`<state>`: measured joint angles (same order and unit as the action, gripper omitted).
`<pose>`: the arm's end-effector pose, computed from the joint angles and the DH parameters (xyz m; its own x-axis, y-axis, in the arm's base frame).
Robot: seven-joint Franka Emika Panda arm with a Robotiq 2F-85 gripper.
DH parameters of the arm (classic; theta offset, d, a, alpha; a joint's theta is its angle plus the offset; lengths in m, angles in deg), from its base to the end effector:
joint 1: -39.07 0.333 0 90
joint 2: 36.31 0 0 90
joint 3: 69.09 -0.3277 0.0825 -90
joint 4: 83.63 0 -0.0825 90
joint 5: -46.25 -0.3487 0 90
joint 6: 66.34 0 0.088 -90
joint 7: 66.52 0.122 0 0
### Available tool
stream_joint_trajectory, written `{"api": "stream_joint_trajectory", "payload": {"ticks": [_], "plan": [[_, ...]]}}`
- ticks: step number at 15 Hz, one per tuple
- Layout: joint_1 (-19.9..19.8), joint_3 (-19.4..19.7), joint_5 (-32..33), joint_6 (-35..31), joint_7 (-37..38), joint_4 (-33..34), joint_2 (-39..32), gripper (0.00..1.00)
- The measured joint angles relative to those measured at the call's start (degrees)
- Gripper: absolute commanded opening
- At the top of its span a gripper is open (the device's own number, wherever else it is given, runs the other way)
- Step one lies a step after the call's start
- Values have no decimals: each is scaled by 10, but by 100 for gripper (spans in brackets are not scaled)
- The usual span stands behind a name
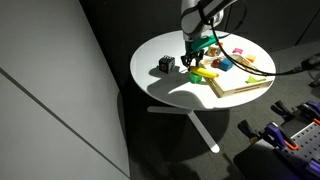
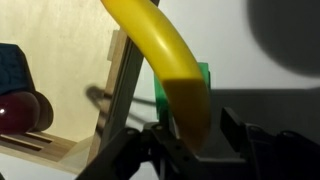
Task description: Put the banana on the green block
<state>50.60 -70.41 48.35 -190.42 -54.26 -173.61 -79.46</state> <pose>0.6472 0.1436 0.2033 0.9882 0.0246 -0.1512 0.0316 -0.9985 0.0441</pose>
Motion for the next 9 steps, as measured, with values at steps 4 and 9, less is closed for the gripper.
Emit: {"api": "stream_joint_trajectory", "payload": {"ticks": [4,9], "plan": [[0,0,0,0,0,2,-1,100],[0,-3,0,1,0,7,3,100]]}}
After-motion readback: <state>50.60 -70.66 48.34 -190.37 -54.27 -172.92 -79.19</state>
